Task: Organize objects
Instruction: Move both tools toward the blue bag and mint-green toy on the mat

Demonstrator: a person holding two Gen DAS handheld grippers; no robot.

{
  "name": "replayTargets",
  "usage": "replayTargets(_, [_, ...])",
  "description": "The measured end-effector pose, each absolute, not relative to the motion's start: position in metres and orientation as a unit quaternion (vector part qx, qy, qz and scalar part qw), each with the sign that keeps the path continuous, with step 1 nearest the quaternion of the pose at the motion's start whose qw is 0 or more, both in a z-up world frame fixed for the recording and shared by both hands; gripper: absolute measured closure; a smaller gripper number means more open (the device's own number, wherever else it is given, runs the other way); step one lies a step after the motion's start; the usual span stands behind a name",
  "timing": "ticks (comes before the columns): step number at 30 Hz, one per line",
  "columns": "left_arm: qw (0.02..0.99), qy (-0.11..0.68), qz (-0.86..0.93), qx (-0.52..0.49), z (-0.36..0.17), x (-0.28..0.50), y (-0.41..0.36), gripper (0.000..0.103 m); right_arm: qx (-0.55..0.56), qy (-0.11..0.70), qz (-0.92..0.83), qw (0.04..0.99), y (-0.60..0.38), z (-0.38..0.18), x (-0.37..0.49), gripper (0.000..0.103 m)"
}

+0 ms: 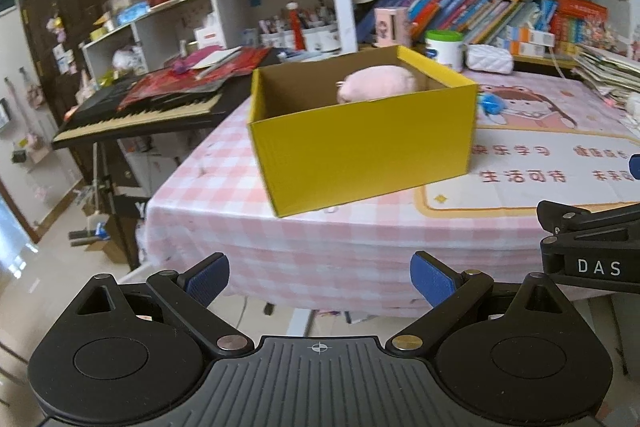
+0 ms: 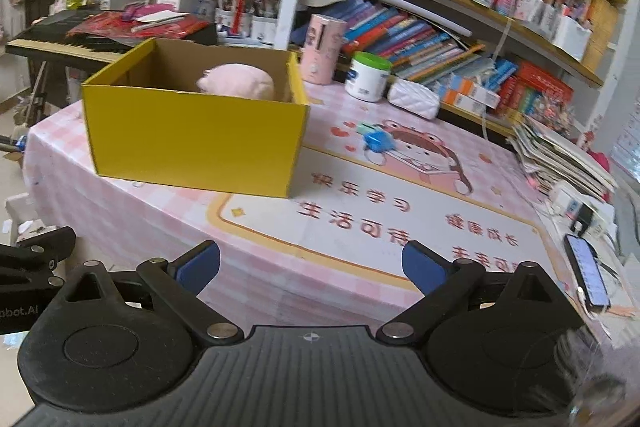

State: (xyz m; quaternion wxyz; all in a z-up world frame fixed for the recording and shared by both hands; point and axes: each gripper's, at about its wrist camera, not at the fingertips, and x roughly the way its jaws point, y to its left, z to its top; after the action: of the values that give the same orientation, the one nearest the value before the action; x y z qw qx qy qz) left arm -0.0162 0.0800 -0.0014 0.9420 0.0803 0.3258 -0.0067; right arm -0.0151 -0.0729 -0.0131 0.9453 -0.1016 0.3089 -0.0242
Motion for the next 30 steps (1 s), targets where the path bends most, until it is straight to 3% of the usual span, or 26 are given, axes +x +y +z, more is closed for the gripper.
replayTargets(30, [0.926,0.332,-0.124,0.13,-0.012,0.038,-0.044,0.004,-0.056,0.345,-0.139,0.927,-0.198,-0.024,0.003,0.004])
